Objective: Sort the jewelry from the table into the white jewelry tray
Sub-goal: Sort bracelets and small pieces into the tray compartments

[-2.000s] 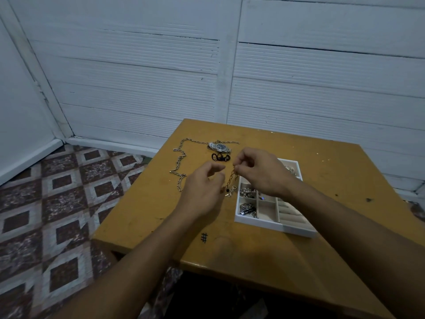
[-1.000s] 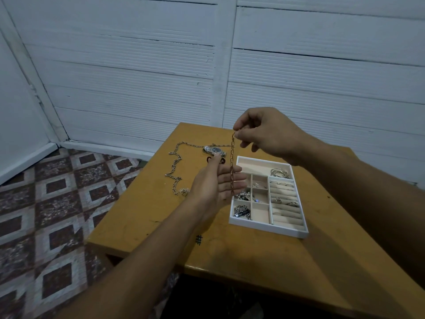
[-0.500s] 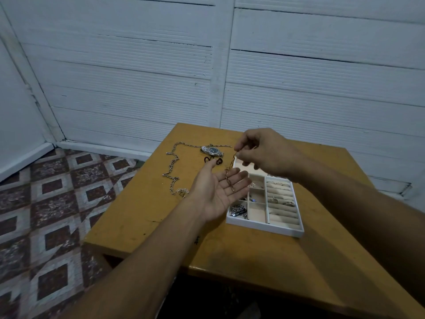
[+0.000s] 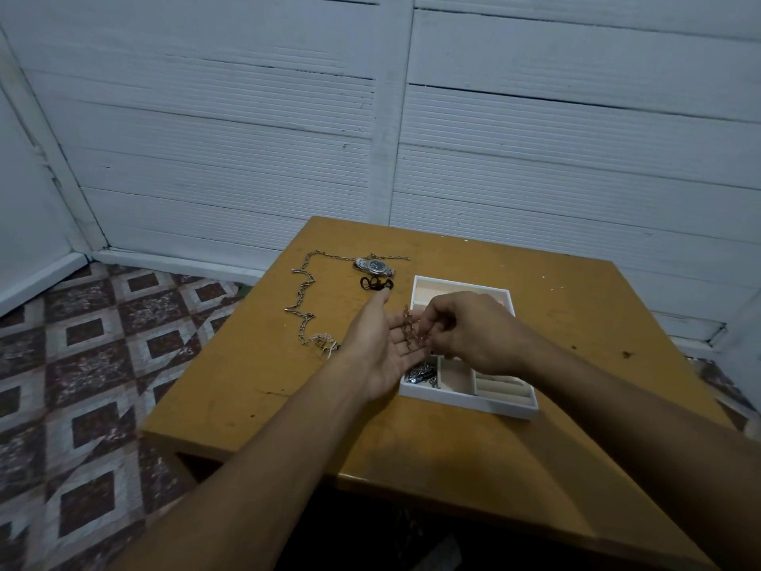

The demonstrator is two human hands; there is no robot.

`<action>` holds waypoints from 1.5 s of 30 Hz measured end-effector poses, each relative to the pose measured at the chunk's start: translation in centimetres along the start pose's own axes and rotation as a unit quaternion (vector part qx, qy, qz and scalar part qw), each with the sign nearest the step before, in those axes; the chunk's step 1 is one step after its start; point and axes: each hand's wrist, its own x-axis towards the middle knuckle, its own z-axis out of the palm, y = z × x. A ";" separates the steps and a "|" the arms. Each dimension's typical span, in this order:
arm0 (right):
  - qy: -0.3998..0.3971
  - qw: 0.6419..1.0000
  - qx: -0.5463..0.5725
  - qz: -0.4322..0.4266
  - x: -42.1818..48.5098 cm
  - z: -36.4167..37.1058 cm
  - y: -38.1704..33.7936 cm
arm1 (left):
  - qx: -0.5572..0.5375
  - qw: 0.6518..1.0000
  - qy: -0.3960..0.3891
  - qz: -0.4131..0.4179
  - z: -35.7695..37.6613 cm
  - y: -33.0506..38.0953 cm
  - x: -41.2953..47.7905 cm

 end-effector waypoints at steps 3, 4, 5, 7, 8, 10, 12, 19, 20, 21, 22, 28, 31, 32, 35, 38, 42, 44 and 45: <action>0.014 1.000 -0.011 0.001 0.2 0.4 0.2 | 0.008 1.000 0.004 -0.001 0.1 -0.2 -0.1; 0.021 1.000 -0.010 0.001 0.3 0.6 0.2 | 0.012 1.000 0.005 -0.001 0.1 -0.2 -0.2; 0.028 1.000 -0.004 0.003 0.4 0.7 0.2 | 0.016 1.000 0.004 -0.003 0.1 -0.3 -0.2; 0.039 0.999 0.011 0.005 0.6 1.1 0.3 | 0.019 1.000 0.003 -0.007 0.1 -0.4 -0.4; 0.044 0.999 0.015 0.005 0.6 1.3 0.4 | 0.019 1.000 0.003 -0.009 0.1 -0.4 -0.4; 0.052 0.999 0.016 0.003 0.7 1.7 0.5 | 0.016 1.000 0.001 -0.013 0.0 -0.4 -0.5; 0.055 0.998 0.016 0.000 0.7 1.9 0.6 | 0.014 1.000 -0.001 -0.016 -0.1 -0.3 -0.5; 0.073 0.996 0.048 0.002 0.2 2.0 0.7 | 0.023 1.000 0.003 -0.020 0.0 0.1 -1.0; 0.073 0.996 0.055 0.004 0.1 2.0 0.7 | 0.026 0.999 0.005 -0.019 0.0 0.1 -1.2; 0.072 0.996 0.060 0.006 0.0 2.1 0.8 | 0.029 0.999 0.007 -0.018 0.1 0.1 -1.5; 0.070 0.995 0.063 0.009 -0.1 2.1 0.9 | 0.033 0.999 0.011 -0.017 0.0 0.1 -1.6; 0.065 0.995 0.068 0.014 -0.3 2.0 1.1 | 0.073 0.997 0.027 0.023 -0.6 -0.2 -2.3; 0.069 0.995 0.071 0.012 -0.1 2.2 1.0 | 0.120 0.986 0.071 0.086 -2.0 -0.5 -2.5; 0.068 0.995 0.072 0.012 0.0 2.3 0.9 | 0.160 0.976 0.097 0.115 -2.7 -0.5 -2.6; 0.058 0.997 0.057 0.008 0.3 3.0 0.4 | 0.359 0.896 0.159 0.209 -5.4 -0.4 -3.0; 0.053 0.998 0.027 0.000 0.7 3.6 -0.1 | 0.481 0.814 0.177 0.274 -8.1 -0.2 -3.7; 0.046 0.994 -0.098 -0.011 1.9 4.5 -0.7 | 0.576 0.731 0.189 0.314 -10.7 -0.2 -4.2; 0.032 0.985 -0.168 -0.009 2.6 4.9 -1.0 | 0.607 0.703 0.187 0.322 -11.3 -0.4 -4.1; 0.025 0.981 -0.191 -0.004 2.9 5.0 -1.1 | 0.618 0.692 0.183 0.324 -11.4 -0.6 -4.1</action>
